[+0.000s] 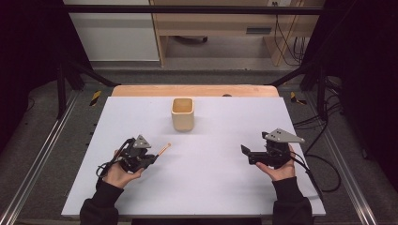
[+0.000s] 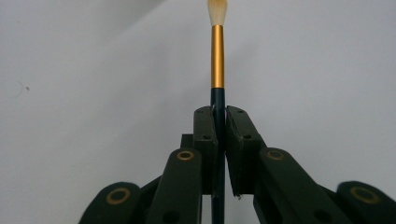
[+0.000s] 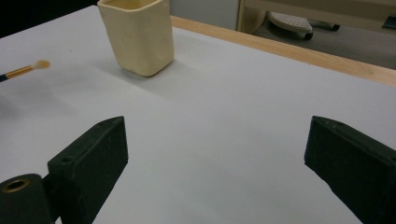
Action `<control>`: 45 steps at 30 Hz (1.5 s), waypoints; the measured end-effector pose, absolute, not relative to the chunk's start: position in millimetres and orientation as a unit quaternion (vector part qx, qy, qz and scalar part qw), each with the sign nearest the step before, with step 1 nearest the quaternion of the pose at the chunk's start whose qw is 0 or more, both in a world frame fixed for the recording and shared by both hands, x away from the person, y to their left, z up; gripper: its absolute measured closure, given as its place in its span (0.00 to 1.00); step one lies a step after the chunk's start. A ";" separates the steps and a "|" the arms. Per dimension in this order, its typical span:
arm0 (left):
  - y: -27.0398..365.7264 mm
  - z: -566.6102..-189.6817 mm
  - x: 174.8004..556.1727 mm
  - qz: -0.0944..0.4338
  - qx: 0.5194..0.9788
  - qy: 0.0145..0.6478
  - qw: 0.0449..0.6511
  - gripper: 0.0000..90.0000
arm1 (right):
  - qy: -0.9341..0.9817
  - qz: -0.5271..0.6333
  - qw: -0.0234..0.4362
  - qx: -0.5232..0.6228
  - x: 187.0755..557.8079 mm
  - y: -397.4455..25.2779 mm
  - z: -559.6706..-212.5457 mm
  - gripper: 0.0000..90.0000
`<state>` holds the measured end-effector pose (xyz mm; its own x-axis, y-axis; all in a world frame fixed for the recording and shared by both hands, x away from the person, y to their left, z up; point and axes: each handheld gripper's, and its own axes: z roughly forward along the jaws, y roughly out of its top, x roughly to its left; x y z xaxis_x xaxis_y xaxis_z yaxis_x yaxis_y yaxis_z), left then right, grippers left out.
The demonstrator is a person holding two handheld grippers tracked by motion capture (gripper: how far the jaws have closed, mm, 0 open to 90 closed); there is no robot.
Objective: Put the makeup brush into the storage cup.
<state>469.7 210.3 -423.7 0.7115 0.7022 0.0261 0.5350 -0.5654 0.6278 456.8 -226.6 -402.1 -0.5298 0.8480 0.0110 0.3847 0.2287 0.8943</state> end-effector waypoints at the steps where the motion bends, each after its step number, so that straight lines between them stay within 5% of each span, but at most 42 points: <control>1: 211.4 -421.6 468.1 0.146 0.867 0.356 0.315 0.92 | 0.743 0.462 0.252 0.414 456.7 -226.7 -402.1 0.07; 45: 209.3 -410.6 440.8 0.231 0.764 0.400 0.451 0.92 | 0.728 0.490 0.236 0.417 452.0 -214.1 -397.8 0.07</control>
